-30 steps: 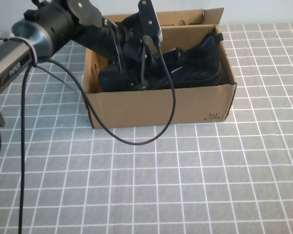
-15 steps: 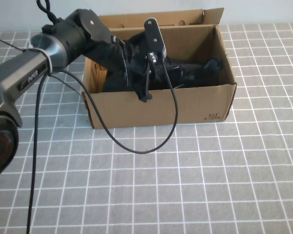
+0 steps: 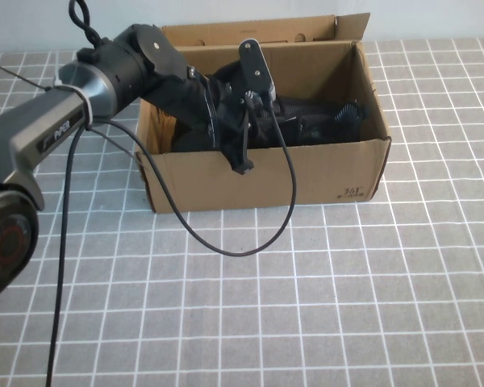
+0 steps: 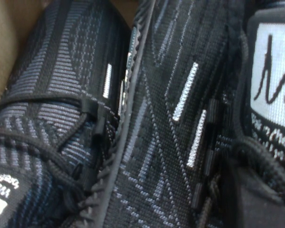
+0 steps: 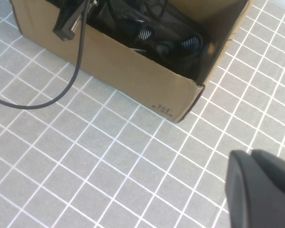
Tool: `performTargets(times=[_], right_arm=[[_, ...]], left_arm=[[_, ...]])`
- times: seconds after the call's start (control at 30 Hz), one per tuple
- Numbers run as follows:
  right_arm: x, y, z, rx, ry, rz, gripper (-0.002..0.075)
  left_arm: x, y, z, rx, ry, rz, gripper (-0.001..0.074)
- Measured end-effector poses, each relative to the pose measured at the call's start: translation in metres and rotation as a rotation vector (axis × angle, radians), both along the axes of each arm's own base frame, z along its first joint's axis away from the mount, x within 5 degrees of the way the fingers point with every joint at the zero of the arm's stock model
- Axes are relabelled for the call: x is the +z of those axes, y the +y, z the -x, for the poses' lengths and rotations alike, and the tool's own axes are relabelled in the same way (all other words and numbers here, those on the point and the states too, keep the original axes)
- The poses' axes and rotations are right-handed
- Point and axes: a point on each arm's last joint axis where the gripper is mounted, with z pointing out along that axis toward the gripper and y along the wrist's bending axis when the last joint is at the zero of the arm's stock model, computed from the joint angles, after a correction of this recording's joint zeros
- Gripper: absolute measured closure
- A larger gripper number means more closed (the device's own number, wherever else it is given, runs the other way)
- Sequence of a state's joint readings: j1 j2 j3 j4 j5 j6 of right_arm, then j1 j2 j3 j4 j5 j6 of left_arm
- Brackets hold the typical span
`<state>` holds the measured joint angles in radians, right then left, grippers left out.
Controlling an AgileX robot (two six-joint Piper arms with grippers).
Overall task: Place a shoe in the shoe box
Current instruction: Place the shoe in the shoe box
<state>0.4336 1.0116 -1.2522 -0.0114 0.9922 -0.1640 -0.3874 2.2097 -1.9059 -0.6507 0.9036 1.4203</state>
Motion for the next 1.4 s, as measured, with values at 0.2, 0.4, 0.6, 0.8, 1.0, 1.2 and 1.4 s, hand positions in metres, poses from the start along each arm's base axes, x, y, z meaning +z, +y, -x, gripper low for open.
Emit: performTargets(times=[0.2, 0.4, 0.6, 0.8, 1.0, 1.2, 1.4], right_arm=[[0.000, 0.000, 0.000, 0.000, 0.000, 0.000, 0.0742], [0.000, 0.000, 0.000, 0.000, 0.000, 0.000, 0.0742], [-0.003, 0.002, -0.004, 0.000, 0.013, 0.006, 0.0742], [-0.009, 0.006, -0.013, 0.000, 0.042, 0.019, 0.0742], [-0.012, 0.008, -0.017, 0.000, 0.058, 0.027, 0.0742], [-0.013, 0.008, -0.017, 0.000, 0.058, 0.027, 0.0742], [-0.013, 0.008, -0.017, 0.000, 0.058, 0.027, 0.0742]], left_arm=[[0.001, 0.000, 0.003, -0.001, 0.037, 0.000, 0.0711], [0.001, 0.000, 0.002, 0.008, 0.033, 0.002, 0.0711], [-0.001, 0.000, 0.001, 0.017, 0.031, 0.004, 0.0711], [-0.003, 0.000, 0.000, 0.021, 0.033, 0.005, 0.0706], [0.012, 0.001, 0.003, 0.033, 0.006, 0.021, 0.0491], [0.067, 0.007, 0.014, 0.074, -0.104, 0.084, 0.0288], [0.102, 0.012, 0.022, 0.110, -0.202, 0.132, 0.0267]])
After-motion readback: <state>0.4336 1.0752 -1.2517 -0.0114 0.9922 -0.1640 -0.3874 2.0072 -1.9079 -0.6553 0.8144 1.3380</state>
